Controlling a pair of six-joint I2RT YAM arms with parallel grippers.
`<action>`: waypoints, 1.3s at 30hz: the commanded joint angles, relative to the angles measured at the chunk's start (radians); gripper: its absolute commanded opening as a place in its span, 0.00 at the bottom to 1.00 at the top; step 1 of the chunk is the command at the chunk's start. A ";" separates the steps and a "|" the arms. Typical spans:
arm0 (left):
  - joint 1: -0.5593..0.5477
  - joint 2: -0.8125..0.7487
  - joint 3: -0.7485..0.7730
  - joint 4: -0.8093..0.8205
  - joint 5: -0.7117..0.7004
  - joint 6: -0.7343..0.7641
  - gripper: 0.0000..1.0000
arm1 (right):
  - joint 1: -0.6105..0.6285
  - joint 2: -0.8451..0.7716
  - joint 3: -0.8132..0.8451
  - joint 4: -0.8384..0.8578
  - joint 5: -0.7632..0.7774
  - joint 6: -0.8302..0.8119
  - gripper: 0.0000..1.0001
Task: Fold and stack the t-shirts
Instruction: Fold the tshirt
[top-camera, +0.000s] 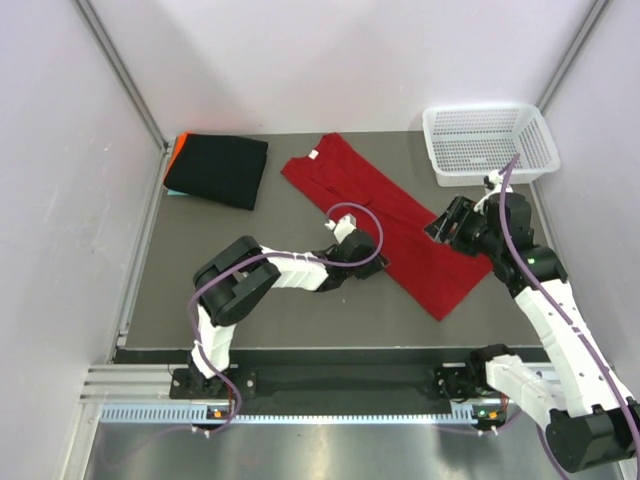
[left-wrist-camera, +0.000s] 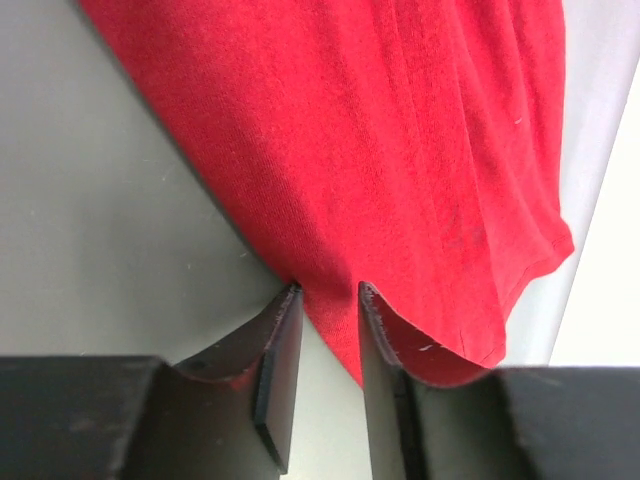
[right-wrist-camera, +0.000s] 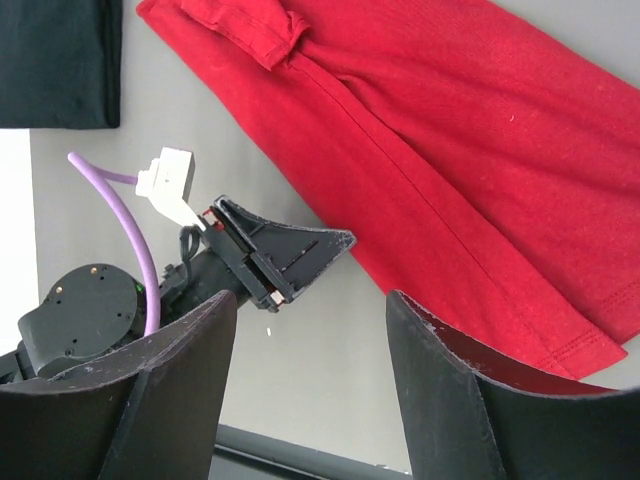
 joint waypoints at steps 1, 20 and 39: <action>-0.005 0.023 0.013 -0.042 -0.035 -0.003 0.33 | -0.008 -0.016 -0.008 0.032 -0.011 -0.010 0.62; -0.005 -0.080 -0.008 -0.205 -0.051 0.065 0.00 | -0.011 -0.002 0.021 -0.002 -0.060 -0.039 0.62; -0.001 -0.358 -0.207 -0.454 -0.195 0.235 0.00 | -0.010 0.001 -0.070 -0.045 -0.074 -0.082 0.63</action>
